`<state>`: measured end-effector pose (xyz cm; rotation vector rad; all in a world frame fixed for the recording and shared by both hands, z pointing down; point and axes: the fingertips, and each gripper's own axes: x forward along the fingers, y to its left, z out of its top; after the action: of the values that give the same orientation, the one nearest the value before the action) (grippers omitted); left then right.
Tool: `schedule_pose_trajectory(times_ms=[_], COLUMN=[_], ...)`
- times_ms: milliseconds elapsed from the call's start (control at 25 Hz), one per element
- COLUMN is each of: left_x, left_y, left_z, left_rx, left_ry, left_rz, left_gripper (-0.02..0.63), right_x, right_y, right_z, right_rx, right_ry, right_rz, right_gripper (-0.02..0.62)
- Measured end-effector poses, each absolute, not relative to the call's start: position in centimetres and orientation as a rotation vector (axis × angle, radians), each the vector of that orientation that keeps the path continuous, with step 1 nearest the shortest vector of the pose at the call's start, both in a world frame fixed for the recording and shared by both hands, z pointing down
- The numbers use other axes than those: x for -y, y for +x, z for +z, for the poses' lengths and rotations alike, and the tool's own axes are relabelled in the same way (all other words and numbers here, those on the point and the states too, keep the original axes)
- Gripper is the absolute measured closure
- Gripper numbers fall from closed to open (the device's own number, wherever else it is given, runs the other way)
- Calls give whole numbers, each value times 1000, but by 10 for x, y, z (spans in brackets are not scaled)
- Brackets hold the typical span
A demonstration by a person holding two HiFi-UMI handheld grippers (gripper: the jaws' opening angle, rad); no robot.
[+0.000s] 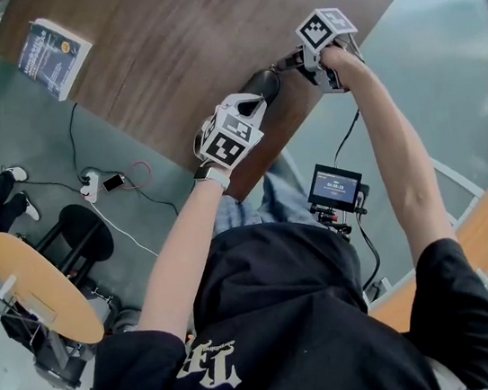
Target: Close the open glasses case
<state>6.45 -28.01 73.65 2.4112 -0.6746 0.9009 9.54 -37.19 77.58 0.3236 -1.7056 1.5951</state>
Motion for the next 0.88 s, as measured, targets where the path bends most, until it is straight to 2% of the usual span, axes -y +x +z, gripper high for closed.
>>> schedule_pose_trajectory(times_ms=[280, 440, 880], left_x=[282, 284, 286], left_y=[64, 61, 57], left_z=[736, 738, 736], left_rx=[680, 680, 656], left_ry=[2408, 2427, 2462], left_rz=[888, 891, 924], left_gripper=[600, 600, 600], right_x=[344, 329, 322], right_y=[126, 144, 120], right_z=[795, 798, 783], right_rx=[1620, 1623, 1791], right_ry=[361, 384, 359], right_rz=[1559, 1664, 1701], right_gripper=[611, 611, 611])
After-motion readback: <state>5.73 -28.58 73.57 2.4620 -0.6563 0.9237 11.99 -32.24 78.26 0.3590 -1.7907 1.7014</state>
